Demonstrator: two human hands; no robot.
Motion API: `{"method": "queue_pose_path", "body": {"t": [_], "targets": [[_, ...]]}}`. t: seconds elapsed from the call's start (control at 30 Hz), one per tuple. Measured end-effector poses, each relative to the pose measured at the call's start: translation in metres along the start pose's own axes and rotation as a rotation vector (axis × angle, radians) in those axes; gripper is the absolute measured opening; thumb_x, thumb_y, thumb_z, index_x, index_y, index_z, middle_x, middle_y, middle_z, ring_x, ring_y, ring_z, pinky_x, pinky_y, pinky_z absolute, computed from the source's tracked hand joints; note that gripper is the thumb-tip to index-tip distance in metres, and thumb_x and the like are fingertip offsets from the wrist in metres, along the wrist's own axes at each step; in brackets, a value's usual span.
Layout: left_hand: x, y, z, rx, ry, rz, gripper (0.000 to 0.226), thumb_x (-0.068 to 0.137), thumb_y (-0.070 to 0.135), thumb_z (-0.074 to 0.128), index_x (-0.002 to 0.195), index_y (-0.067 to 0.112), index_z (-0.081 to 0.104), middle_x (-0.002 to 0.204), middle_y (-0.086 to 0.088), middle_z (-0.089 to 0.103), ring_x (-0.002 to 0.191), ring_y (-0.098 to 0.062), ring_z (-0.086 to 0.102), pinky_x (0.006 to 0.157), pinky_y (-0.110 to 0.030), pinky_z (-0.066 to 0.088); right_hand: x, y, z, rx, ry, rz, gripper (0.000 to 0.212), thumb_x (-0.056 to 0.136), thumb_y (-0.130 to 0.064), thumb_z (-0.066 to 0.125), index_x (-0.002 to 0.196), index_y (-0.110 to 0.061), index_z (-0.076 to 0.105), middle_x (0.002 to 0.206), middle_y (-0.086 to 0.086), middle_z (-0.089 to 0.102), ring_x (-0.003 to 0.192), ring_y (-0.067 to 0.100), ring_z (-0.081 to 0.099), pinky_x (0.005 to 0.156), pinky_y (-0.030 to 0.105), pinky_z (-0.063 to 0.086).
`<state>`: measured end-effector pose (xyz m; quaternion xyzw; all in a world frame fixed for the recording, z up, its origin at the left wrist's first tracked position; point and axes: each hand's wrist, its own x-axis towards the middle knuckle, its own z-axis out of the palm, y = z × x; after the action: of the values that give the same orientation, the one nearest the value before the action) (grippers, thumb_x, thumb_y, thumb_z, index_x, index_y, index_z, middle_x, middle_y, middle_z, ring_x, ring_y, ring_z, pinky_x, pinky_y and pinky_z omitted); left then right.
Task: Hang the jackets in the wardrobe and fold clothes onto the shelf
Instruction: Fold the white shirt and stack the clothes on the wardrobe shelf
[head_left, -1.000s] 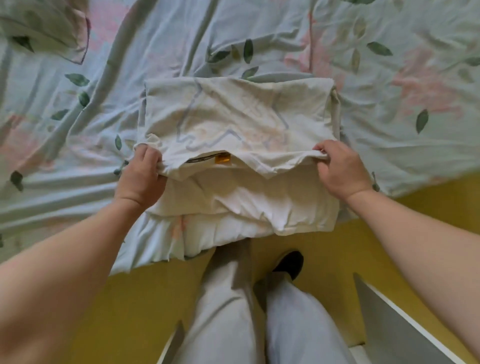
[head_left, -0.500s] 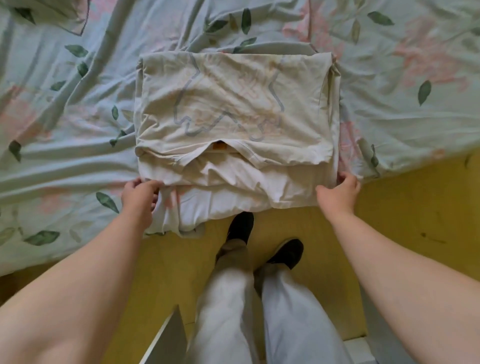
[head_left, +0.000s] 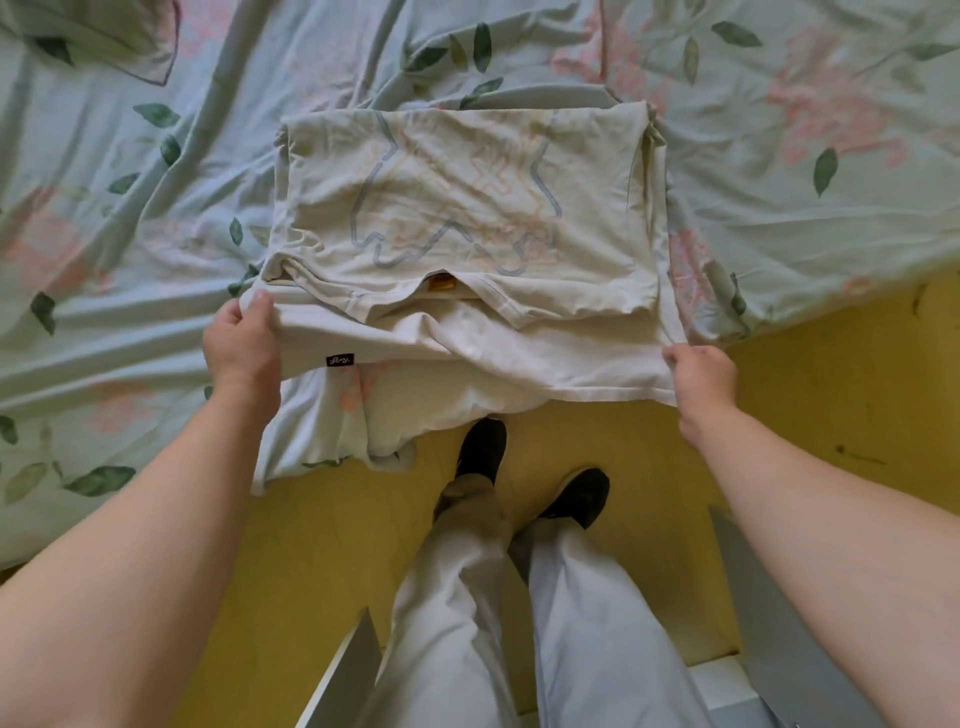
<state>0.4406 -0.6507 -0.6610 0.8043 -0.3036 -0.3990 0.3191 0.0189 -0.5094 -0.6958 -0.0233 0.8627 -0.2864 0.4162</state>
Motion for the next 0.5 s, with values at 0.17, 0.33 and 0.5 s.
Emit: {"method": "queue_pose_path", "body": {"t": [0.17, 0.33, 0.5], "targets": [[0.0, -0.024, -0.009, 0.434, 0.084, 0.053, 0.043, 0.09, 0.057, 0.053, 0.074, 0.017, 0.048, 0.074, -0.001, 0.051, 0.072, -0.026, 0.046, 0.07, -0.037, 0.042, 0.0, 0.009, 0.005, -0.036, 0.056, -0.008, 0.014, 0.099, -0.024, 0.057, 0.104, -0.012, 0.052, 0.094, 0.003, 0.054, 0.083, 0.023, 0.05, 0.074, 0.035, 0.045], [0.002, -0.046, -0.03, 0.676, 0.123, -0.027, 0.054, 0.092, 0.058, 0.057, 0.086, 0.005, 0.061, 0.087, -0.012, 0.063, 0.085, -0.036, 0.059, 0.075, -0.044, 0.049, 0.006, 0.012, 0.01, -0.082, 0.148, -0.001, 0.015, 0.101, -0.028, 0.055, 0.109, -0.016, 0.052, 0.096, 0.0, 0.057, 0.095, 0.028, 0.06, 0.083, 0.047, 0.056], [0.015, -0.042, -0.036, 0.795, 0.098, -0.024, 0.055, 0.093, 0.059, 0.056, 0.079, 0.007, 0.059, 0.085, -0.014, 0.063, 0.084, -0.037, 0.057, 0.071, -0.04, 0.043, 0.007, 0.009, 0.01, -0.163, 0.228, -0.047, 0.018, 0.103, -0.025, 0.054, 0.114, -0.012, 0.053, 0.104, 0.004, 0.057, 0.094, 0.027, 0.055, 0.075, 0.035, 0.042]]}}
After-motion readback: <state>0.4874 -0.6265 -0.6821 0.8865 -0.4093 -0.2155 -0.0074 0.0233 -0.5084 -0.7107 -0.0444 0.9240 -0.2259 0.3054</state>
